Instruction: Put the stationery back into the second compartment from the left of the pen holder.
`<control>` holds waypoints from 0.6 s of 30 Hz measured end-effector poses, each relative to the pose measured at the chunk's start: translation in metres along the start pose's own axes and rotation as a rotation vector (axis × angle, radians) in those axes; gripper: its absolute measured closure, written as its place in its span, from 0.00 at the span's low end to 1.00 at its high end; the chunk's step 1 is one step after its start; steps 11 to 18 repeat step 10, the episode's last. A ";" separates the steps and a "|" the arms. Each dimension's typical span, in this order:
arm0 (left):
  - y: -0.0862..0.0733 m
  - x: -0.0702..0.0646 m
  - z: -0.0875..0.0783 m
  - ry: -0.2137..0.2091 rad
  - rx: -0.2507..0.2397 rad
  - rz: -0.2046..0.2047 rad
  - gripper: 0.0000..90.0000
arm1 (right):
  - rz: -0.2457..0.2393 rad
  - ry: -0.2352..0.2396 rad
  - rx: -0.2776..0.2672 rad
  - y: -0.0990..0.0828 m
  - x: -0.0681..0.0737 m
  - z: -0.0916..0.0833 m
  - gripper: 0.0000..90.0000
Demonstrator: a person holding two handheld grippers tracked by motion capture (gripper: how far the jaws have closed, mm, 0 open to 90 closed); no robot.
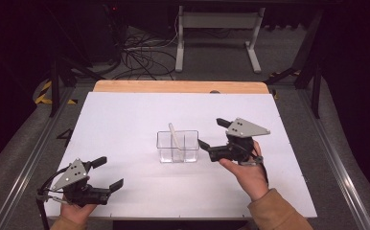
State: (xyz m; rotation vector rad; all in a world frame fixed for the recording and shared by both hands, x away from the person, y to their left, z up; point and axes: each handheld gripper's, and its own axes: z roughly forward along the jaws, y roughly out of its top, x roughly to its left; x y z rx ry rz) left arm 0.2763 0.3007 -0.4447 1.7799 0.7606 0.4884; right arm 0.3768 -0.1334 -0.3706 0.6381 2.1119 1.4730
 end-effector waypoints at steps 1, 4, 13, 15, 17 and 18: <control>0.000 0.000 0.000 0.004 -0.005 0.003 0.05 | 0.001 -0.009 0.004 -0.006 -0.002 -0.005 0.11; 0.000 -0.001 0.000 0.006 -0.009 -0.007 0.05 | 0.014 -0.032 0.011 -0.026 -0.010 -0.021 0.10; 0.000 -0.003 0.000 0.023 -0.016 0.007 0.04 | 0.055 -0.050 0.028 -0.074 -0.027 -0.048 0.10; 0.000 -0.003 0.000 0.023 -0.016 0.007 0.04 | 0.055 -0.050 0.028 -0.074 -0.027 -0.048 0.10; 0.000 -0.003 0.000 0.023 -0.016 0.007 0.04 | 0.055 -0.050 0.028 -0.074 -0.027 -0.048 0.10; 0.000 -0.003 0.000 0.023 -0.016 0.007 0.04 | 0.055 -0.050 0.028 -0.074 -0.027 -0.048 0.10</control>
